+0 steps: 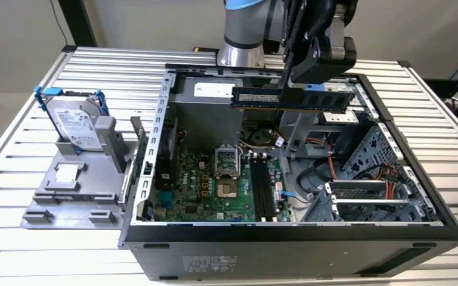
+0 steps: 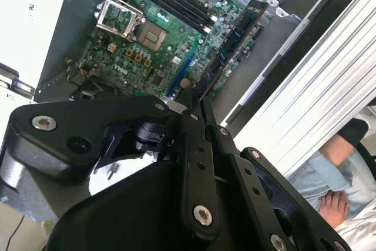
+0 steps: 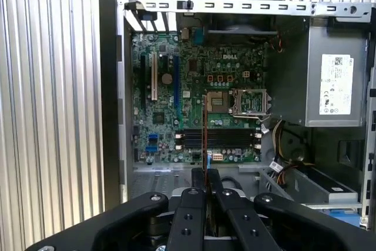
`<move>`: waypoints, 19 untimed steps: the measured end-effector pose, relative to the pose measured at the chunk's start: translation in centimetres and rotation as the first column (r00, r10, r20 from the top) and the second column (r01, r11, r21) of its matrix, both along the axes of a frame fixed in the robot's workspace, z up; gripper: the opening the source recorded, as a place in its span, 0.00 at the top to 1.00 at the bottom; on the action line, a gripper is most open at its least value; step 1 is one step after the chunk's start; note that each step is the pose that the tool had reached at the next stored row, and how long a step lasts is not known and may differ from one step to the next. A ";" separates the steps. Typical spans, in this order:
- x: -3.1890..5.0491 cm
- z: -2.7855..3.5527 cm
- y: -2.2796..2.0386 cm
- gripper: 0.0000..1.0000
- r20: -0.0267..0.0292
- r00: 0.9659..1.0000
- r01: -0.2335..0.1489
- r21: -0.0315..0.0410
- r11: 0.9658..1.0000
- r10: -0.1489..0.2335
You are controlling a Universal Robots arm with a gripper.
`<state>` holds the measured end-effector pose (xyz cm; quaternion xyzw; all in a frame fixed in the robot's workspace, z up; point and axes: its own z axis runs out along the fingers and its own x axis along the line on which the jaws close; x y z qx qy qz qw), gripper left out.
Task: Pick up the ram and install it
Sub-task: 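Pick up the ram and move it above insertion slot, then insert the ram into the slot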
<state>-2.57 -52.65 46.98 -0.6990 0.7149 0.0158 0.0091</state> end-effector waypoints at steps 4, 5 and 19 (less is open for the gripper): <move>0.02 0.01 0.42 1.00 0.000 1.000 0.000 0.000 1.000 0.000; 0.01 0.00 0.86 1.00 0.000 1.000 0.000 0.000 1.000 0.000; 0.01 -0.01 7.24 1.00 0.000 1.000 0.000 0.000 1.000 0.000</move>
